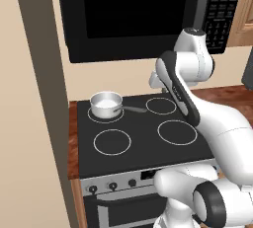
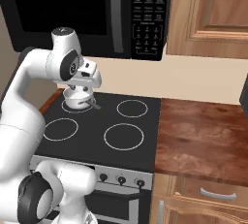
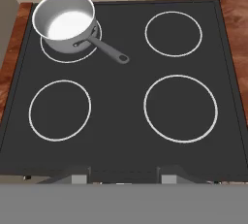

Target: Turn on the rear left burner of the stove.

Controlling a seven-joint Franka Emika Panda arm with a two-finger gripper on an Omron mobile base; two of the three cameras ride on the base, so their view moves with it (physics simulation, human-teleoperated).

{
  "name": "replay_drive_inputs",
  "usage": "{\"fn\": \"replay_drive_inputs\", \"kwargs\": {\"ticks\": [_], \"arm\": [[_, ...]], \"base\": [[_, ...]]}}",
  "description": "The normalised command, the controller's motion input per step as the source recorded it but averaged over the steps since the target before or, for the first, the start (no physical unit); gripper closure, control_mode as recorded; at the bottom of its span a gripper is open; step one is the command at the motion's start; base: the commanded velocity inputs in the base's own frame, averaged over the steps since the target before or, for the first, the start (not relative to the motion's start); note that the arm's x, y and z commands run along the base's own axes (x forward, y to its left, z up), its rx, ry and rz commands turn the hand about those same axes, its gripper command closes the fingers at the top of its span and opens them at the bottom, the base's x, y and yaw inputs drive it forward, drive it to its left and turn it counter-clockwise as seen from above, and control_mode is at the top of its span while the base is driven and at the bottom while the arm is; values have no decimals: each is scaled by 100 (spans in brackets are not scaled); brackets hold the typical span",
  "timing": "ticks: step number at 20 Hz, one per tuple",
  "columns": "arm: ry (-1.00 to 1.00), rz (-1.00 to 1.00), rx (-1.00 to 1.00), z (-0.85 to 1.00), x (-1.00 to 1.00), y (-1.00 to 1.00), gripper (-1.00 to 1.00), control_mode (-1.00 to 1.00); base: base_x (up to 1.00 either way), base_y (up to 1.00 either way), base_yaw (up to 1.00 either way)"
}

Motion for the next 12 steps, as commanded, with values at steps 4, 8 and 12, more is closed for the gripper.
{"fn": "replay_drive_inputs", "kwargs": {"ticks": [4,8,12], "arm": [[0,0,0,0,0,0,-100,100],[0,0,0,0,0,0,-100,100],[0,0,0,0,0,0,-100,100]], "base": [[-2,0,0],[-22,0,0],[-45,-4,0]]}}
